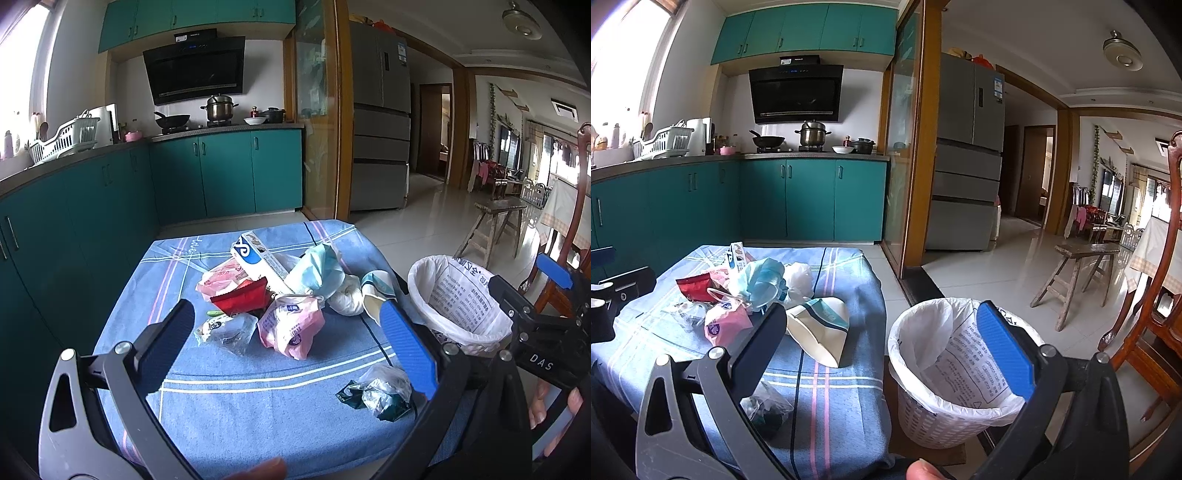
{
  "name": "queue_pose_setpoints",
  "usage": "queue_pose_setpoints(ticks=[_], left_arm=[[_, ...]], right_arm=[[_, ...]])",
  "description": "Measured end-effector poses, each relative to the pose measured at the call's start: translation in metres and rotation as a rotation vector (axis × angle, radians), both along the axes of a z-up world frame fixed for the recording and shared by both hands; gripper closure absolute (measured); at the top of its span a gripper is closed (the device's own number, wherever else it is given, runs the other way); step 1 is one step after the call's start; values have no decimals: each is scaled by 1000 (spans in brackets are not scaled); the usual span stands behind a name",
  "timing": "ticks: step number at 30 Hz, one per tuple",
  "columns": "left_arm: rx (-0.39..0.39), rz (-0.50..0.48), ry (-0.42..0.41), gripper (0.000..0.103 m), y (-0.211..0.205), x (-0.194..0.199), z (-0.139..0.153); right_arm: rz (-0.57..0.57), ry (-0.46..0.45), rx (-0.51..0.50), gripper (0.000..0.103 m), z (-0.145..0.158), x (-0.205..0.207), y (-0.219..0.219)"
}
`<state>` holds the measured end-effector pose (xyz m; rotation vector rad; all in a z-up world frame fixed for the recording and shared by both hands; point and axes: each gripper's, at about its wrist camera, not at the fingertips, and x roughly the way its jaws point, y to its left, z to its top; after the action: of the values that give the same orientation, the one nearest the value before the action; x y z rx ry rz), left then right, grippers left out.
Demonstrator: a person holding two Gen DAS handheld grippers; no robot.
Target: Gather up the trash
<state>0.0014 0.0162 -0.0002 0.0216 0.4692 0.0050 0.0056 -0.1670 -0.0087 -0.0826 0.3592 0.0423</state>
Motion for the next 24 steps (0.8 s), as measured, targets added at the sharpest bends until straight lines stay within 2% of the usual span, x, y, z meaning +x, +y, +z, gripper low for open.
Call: queue_pose_setpoints(ticks=[24], left_arm=[[-7, 5, 2, 3, 3, -1, 1]], right_arm=[[-6, -5, -2, 3, 1, 0, -1]])
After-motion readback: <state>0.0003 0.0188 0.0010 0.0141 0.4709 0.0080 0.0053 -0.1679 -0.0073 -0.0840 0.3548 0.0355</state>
